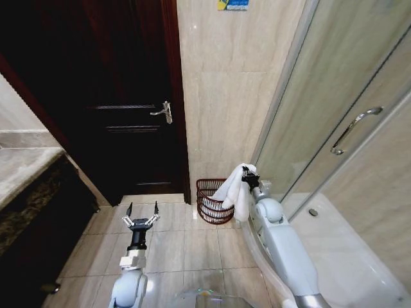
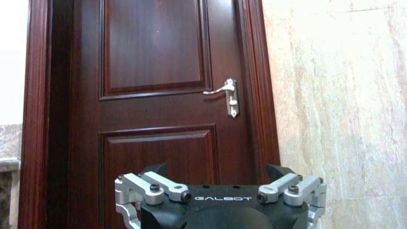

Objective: Discard the used towel into the hamper.

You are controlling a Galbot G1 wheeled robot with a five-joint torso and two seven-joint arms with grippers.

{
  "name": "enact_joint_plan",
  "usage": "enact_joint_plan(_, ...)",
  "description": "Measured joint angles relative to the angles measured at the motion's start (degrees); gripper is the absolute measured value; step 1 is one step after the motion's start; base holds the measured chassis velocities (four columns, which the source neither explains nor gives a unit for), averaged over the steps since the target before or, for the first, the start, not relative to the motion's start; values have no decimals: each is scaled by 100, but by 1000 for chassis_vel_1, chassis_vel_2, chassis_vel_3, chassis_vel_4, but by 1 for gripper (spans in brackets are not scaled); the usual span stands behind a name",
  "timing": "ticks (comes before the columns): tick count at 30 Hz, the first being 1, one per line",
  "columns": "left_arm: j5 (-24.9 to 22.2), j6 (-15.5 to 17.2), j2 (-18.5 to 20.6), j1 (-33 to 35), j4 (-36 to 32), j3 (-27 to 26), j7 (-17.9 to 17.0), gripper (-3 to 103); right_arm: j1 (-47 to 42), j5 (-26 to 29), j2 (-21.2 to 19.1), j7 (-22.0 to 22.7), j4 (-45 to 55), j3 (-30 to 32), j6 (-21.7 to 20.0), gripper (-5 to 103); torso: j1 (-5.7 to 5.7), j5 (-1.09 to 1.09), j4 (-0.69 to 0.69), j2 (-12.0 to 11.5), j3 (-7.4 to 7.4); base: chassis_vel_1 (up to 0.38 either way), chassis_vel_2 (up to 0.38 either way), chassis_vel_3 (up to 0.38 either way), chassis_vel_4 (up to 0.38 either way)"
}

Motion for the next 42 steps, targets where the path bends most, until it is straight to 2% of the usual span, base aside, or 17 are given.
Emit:
enact_joint_plan(16, 9, -3, -1, 14, 27, -13, 2, 100, -1, 10, 15, -4, -109, 50, 85, 1, -189, -1, 1, -410, -217, 99, 94, -88, -85)
enact_joint_plan(42, -2, -64, -9, 18, 112, -2, 29, 100, 6, -44, 44, 139, -82, 11, 188, 1, -483, 0, 1, -1064, -577, -2, 2, 2, -1)
